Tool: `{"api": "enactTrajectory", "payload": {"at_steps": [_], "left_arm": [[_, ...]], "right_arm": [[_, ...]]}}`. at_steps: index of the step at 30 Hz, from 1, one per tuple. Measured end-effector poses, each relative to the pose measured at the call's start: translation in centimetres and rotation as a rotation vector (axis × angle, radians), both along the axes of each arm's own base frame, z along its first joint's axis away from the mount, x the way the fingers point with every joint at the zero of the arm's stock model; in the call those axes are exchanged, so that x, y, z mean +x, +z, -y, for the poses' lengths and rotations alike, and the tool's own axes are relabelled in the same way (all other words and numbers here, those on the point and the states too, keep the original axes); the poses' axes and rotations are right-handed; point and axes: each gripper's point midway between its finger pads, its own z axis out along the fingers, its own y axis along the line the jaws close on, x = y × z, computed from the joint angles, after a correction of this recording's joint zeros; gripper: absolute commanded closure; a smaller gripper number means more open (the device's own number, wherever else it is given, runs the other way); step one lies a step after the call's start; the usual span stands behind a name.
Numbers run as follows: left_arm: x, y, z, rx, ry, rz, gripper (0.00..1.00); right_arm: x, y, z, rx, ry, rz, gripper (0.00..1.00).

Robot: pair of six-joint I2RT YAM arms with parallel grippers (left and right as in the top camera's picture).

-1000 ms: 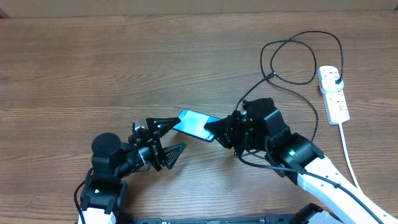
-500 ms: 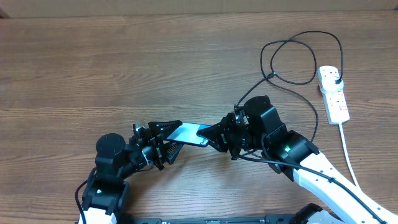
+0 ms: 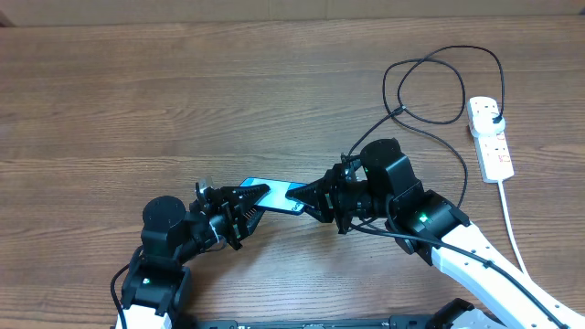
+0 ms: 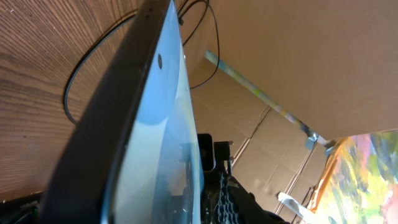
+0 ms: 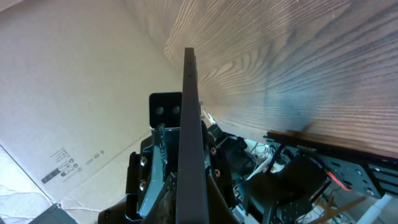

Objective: Plug charger to phone and switch on socket
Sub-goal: 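Hold the phone with the left gripper and open the right gripper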

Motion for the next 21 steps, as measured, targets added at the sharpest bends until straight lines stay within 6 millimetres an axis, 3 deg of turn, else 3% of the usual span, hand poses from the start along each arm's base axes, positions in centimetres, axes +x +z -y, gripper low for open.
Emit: {"api": "enactTrajectory", "payload": {"at_steps": [14,21], "left_arm": [[0.12,-0.12,-0.13,0.018,0.005,0.015,0.74],[0.56,-0.97,-0.30,0.033,0.021,-0.011,0.83]], "right_arm": [[-0.36,0.24,-0.16,0.019,0.010,-0.031,0.96],[-0.50,0.41,-0.26,0.027,0.019,-0.032,0.96]]}}
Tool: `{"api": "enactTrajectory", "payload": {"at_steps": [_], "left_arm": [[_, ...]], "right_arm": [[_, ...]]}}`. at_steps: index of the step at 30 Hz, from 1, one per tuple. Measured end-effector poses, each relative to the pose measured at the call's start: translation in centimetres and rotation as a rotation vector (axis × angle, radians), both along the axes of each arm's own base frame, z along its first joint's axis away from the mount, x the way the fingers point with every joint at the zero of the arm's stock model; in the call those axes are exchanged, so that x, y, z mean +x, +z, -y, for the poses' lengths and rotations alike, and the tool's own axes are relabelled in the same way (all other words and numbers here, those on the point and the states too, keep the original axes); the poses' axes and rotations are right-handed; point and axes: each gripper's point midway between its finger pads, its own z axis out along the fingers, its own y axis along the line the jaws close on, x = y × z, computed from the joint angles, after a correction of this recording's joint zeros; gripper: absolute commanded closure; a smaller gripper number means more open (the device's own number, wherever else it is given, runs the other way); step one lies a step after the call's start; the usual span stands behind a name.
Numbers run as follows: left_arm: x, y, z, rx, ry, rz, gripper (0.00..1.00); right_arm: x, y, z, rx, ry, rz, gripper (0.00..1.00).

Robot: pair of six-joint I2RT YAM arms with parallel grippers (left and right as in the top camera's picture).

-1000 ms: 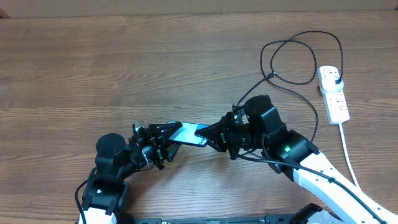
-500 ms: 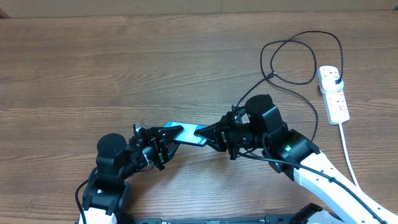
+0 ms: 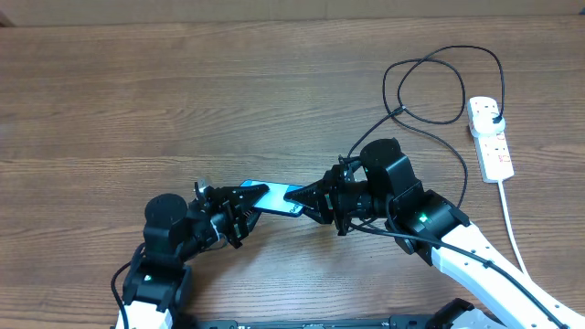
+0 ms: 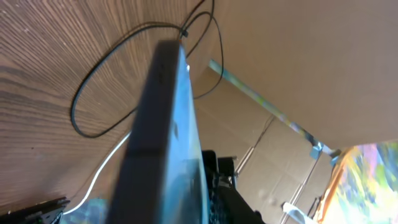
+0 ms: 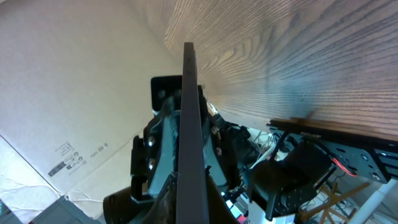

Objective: Plug charger to phone and switch on socket
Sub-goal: 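Hold the phone with the left gripper and open the right gripper, then move the right gripper to the black cable and grasp its USB-C connector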

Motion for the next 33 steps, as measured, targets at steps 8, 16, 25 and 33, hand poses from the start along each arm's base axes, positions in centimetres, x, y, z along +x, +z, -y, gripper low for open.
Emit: {"api": "enactTrajectory", "payload": {"at_steps": [8,16,25,33], "left_arm": [[0.4,-0.7,0.1,-0.005,0.005,-0.032,0.96],[0.7,-2.2,-0.2,0.035,0.017,-0.066,0.95],[-0.5,-6.2,-0.5,0.136,-0.024,-0.172,0.96],[-2.1,-8.6,0.2,0.155,-0.115,-0.262,0.96]], "right_arm": [[0.1,-0.1,0.0,-0.008,0.001,0.018,0.87],[0.0,-0.2,-0.1,-0.033,0.067,0.158,0.45],[0.3,-4.0,2.3,-0.244,0.063,0.235,0.00],[1.0,-8.5,7.2,-0.568,-0.035,0.211,0.00]]}}
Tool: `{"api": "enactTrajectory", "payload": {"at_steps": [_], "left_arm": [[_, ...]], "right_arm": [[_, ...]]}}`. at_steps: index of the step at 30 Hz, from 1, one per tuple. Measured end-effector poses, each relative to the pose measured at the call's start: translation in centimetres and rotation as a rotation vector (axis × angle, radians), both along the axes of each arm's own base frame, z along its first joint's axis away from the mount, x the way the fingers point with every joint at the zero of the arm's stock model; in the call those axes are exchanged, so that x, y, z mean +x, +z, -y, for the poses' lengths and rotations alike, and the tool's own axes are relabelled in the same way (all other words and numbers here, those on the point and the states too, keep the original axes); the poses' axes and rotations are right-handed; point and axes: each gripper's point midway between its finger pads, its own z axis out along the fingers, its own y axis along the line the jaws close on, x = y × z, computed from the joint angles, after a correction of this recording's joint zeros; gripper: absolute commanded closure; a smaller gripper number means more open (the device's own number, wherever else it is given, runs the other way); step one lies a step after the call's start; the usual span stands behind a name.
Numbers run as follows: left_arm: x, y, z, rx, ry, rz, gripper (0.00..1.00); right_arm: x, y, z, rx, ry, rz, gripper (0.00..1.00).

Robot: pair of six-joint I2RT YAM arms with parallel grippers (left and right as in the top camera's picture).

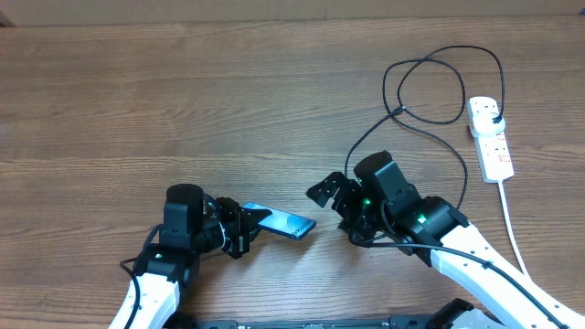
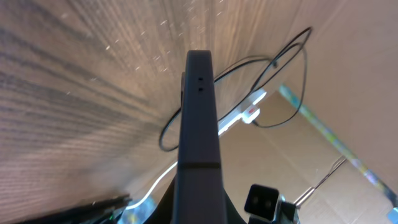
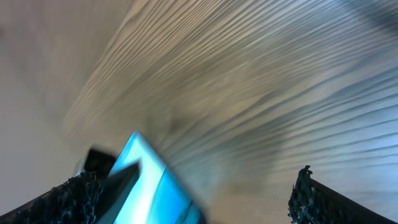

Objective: Plug charger to phone and switch on socket
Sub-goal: 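Move the right gripper to the black cable and grasp its USB-C connector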

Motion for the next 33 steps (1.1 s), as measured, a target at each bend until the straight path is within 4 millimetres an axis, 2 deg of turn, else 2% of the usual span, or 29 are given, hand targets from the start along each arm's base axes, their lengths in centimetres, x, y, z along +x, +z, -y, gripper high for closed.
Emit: {"api": "enactTrajectory", "payload": {"at_steps": [5,10,16,22,24,26,28,33], "left_arm": [[-1.4,0.3,1.3,-0.069,-0.102,-0.027,0.96],[-3.0,1.5,2.5,-0.145,-0.237,0.010,0.96],[-4.0,2.9,3.2,-0.208,-0.336,0.074,0.96],[-3.2,3.6,3.3,-0.199,-0.350,0.165,0.95],[-2.9,3.5,3.3,-0.185,-0.340,0.174,0.94],[-2.7,3.4,3.2,-0.174,-0.331,0.177,0.94],[-2.6,3.2,3.1,-0.165,-0.324,0.179,0.93],[-2.4,3.1,3.0,-0.151,-0.311,0.181,0.92]], "right_arm": [[1.0,-1.6,3.8,-0.202,-0.102,0.045,0.00],[2.8,-1.7,7.2,-0.375,-0.208,0.141,0.00],[5.5,-0.2,8.0,-0.426,-0.174,0.286,0.02],[8.8,2.4,10.8,-0.451,-0.212,0.294,0.07],[10.9,3.4,11.7,-0.474,-0.230,0.279,0.08],[12.0,3.3,12.0,-0.510,-0.214,0.231,0.09],[14.0,2.9,12.1,-0.541,-0.206,0.194,0.13],[18.1,-0.5,12.4,-0.605,-0.192,0.092,0.22]]}}
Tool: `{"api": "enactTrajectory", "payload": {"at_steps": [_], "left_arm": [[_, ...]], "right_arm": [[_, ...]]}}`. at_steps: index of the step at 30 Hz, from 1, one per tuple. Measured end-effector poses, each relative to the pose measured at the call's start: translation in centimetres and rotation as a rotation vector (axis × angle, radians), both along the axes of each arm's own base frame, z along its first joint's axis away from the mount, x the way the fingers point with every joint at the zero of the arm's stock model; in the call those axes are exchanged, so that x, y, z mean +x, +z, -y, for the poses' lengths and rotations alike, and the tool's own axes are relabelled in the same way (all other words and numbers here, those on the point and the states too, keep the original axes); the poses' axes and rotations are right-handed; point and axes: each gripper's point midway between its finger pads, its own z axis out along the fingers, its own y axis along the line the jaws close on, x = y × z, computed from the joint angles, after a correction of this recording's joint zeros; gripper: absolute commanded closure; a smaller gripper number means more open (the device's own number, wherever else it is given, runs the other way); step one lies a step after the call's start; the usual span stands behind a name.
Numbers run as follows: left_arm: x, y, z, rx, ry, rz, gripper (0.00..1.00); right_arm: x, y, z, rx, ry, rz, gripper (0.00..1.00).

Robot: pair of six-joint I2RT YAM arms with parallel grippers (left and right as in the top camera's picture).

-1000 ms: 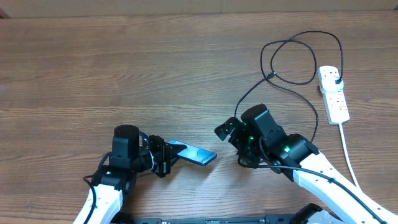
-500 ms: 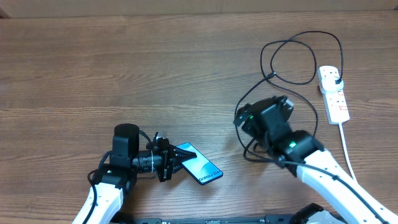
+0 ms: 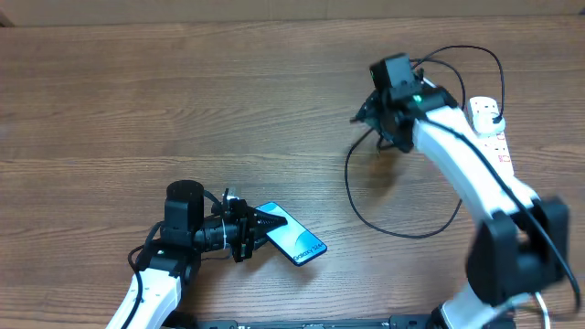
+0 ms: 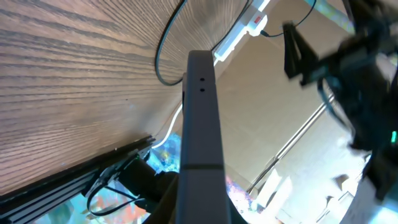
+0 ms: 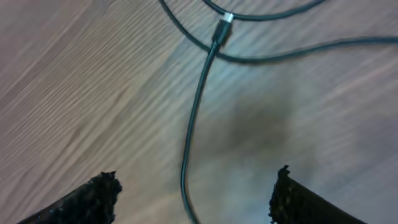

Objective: Plug charger to phone and switch on socket
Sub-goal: 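Move the right gripper to the black cable and grasp its USB-C connector, then lift the connector with the right gripper, tip pointing up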

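Observation:
The phone (image 3: 294,240), dark with a blue screen, is held just above the table at the front left, with my left gripper (image 3: 254,228) shut on its near end. The left wrist view shows the phone (image 4: 199,118) edge-on, hiding the fingers. My right gripper (image 3: 377,117) hovers open at the back right over the black charger cable (image 3: 348,187). In the right wrist view both fingertips (image 5: 102,191) stand wide apart, and the cable (image 5: 198,106) runs between them on the wood below. The white socket strip (image 3: 498,163) lies at the far right, partly behind the right arm.
The cable's big loop (image 3: 402,233) spreads over the table's right middle, between the phone and the strip. A thicker dark piece with a pale band (image 5: 222,28) sits where strands cross. The white mains lead (image 3: 512,228) runs to the front right edge.
My right gripper, open beside the phone at the front middle, is now at the back right over the cable. The left gripper has turned the phone, its free end now pointing to the front right.
At first both grippers were shut on the phone, one at each end, held edge-up at the front middle. Then the right gripper had let go and stood open beside it. Now the left alone holds the phone, and the right hangs over the cable.

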Motion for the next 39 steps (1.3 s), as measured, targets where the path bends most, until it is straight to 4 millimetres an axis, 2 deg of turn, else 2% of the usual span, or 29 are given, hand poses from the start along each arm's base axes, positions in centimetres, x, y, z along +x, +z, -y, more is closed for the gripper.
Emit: {"api": "enactTrajectory", "payload": {"at_steps": [3,7,12,16,22,27,35,39], "left_arm": [[0.1,-0.1,0.0,0.004,0.004,0.001,0.94],[0.1,-0.1,-0.1,0.006,0.008,0.001,0.96],[0.2,-0.1,-0.1,-0.002,0.025,-0.041,0.96],[0.1,-0.1,-0.1,-0.013,0.039,-0.080,0.96],[0.0,0.0,0.0,-0.025,0.036,-0.101,0.96],[-0.1,0.1,0.0,-0.030,0.038,-0.112,0.96],[-0.4,0.3,0.2,-0.054,0.026,-0.147,0.96],[-0.7,0.5,0.3,-0.064,0.013,-0.150,0.96]], "right_arm": [[2.3,-2.7,0.3,-0.007,-0.023,-0.017,0.23],[3.1,-5.6,1.0,-0.014,-0.059,-0.047,0.24],[3.7,-7.6,1.3,-0.020,-0.080,-0.060,0.24],[4.6,-8.9,1.2,-0.021,-0.084,-0.045,0.30],[5.5,-10.5,1.3,-0.040,-0.091,-0.032,0.31],[6.2,-10.7,1.6,-0.068,-0.098,-0.019,0.46],[6.6,-10.9,2.1,-0.097,-0.103,-0.008,0.62],[6.6,-11.0,2.1,-0.108,-0.085,-0.014,0.85]]}}
